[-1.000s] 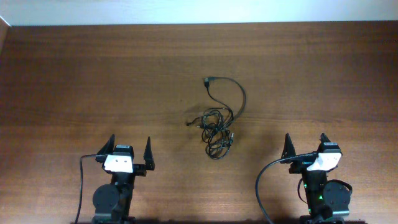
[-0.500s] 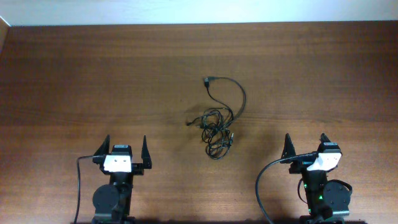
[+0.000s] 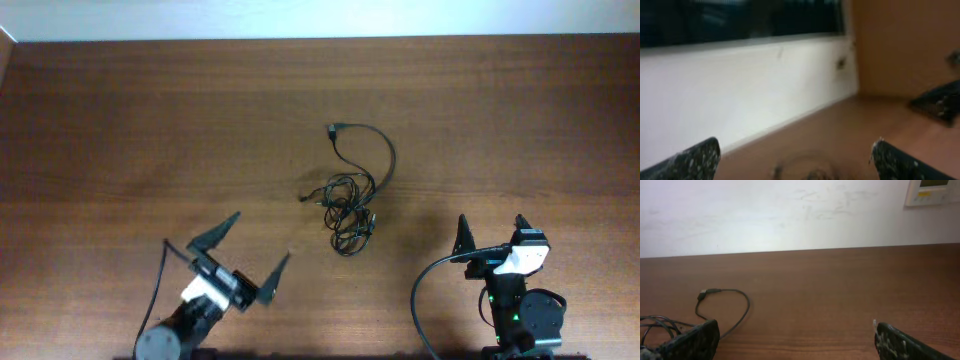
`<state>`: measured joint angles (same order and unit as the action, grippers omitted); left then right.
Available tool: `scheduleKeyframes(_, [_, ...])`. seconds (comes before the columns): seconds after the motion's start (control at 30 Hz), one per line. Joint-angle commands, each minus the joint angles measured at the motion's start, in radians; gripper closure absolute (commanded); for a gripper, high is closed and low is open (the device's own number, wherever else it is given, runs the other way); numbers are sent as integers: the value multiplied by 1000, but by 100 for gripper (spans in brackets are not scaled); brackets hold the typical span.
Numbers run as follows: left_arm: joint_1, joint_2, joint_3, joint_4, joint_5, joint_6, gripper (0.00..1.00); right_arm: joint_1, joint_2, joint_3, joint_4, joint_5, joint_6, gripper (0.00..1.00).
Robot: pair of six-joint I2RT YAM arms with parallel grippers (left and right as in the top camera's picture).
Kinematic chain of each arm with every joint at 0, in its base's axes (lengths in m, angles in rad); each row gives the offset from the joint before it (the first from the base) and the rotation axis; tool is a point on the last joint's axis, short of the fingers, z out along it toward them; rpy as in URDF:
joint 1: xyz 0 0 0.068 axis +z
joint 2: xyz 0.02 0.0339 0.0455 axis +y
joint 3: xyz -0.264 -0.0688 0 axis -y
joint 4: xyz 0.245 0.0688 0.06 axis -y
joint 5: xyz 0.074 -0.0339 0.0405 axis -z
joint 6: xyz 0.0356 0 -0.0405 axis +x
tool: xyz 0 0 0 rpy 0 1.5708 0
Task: Untangle cables
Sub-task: 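Raise the left arm and swing its gripper toward the cable bundle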
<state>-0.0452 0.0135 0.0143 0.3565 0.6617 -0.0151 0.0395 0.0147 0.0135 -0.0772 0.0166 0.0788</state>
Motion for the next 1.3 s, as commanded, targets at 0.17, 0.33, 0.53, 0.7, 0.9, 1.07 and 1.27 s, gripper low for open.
scheduleKeyframes(0.17, [3,76,317,-106,-49,-103,1,-7,-8,-8,-4,-5,3,1])
scheduleKeyframes(0.33, [2,309,642,-407,-14,-45,1,-7,-8,-8,-4,-5,3,2])
scheduleKeyframes(0.53, [2,578,981,-834,27,23,1,-7,-8,-8,-4,-5,3,2])
scheduleKeyframes(0.7, [2,692,1023,-942,199,23,1,-7,-8,-8,-4,-5,3,2])
scheduleKeyframes(0.9, [2,807,1077,-1015,128,-71,1,-7,-8,-8,-4,-5,3,2])
scheduleKeyframes(1.07, [-18,972,1297,-1326,-145,-11,1,-7,-8,-8,-4,-5,3,2])
scheduleKeyframes(1.27, [-71,1103,1395,-1477,-226,-8,1,-7,-8,-8,-4,-5,3,2])
